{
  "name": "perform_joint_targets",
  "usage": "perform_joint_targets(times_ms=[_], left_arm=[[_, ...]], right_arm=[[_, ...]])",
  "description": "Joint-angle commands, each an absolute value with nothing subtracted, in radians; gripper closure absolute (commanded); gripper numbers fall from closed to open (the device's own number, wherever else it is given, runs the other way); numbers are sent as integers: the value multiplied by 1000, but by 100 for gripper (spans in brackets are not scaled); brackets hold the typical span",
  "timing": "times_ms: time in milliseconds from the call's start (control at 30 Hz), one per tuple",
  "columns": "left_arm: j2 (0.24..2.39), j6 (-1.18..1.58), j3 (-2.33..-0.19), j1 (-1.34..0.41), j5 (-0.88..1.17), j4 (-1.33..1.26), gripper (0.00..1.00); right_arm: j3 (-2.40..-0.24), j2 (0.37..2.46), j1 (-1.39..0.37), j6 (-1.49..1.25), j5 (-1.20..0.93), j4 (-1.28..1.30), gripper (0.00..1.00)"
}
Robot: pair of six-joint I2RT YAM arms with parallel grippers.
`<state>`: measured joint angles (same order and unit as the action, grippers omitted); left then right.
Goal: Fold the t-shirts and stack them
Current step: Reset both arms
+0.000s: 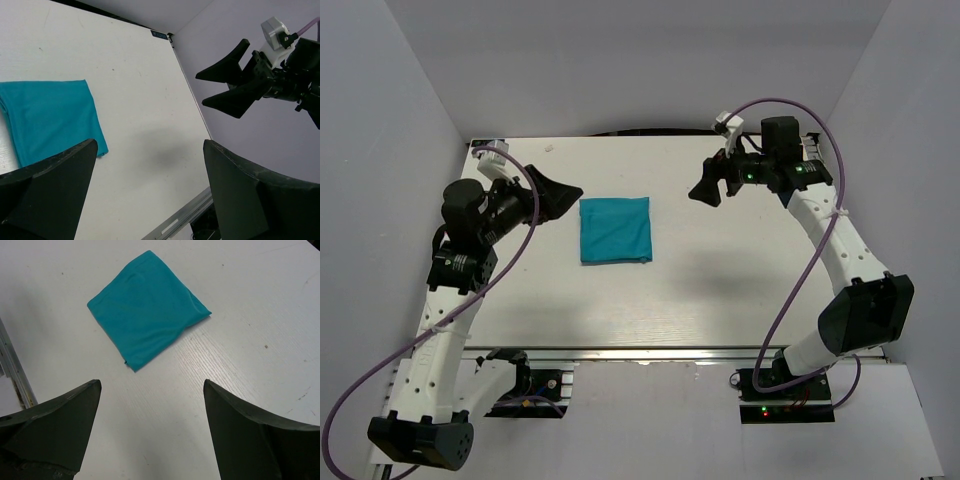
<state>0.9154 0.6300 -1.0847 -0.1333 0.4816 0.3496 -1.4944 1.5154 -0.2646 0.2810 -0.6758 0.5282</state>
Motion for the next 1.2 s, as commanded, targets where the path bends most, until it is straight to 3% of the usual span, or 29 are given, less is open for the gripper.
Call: perform_joint_targets(times_ms=[0,400,1167], left_arm=[[899,641,-1058,-132,465,354,2],[887,646,-1055,-132,454,365,2],[874,644,-1043,-133,448,370,2]], right_arm=[[-1499,1477,-250,236,-661,511,11],[-1427,1419,-249,193,-473,445,11],[-1394,1410,-249,155,-446,419,11]])
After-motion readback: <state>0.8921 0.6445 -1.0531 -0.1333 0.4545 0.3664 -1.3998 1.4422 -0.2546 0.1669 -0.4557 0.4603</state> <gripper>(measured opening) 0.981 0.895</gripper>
